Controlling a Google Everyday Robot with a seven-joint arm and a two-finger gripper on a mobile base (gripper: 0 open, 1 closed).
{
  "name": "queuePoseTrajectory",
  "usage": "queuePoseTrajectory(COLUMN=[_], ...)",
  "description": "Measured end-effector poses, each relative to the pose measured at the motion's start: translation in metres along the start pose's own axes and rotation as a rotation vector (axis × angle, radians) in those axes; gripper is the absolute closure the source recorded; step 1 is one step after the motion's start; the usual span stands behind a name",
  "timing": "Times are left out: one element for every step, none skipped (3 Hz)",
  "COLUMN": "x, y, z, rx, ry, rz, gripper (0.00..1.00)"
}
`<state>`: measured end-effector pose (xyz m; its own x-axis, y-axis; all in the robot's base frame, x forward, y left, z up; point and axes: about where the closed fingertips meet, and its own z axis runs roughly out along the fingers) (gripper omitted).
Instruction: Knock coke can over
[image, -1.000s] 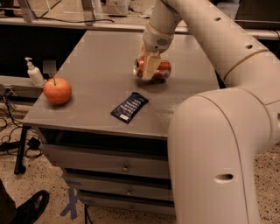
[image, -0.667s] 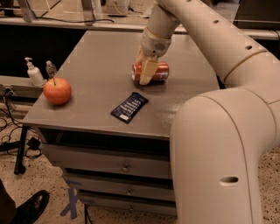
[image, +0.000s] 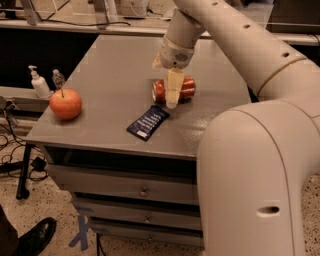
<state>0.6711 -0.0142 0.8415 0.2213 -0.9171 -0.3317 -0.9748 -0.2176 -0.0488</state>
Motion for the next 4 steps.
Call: queuePoseTrajectory(x=[0.0001, 0.0015, 0.0028, 0.0098], y=[0.0002, 0.0011, 0.0016, -0.0014], z=[0.0001, 0.0001, -0.0001, -0.0078], rx=[0.000, -0.001, 0.000, 0.023], ry=[0.000, 0.004, 0.007, 0.015], rz=[0.000, 0.005, 0.008, 0.028], gripper=[0.00, 0.00, 0.00, 0.00])
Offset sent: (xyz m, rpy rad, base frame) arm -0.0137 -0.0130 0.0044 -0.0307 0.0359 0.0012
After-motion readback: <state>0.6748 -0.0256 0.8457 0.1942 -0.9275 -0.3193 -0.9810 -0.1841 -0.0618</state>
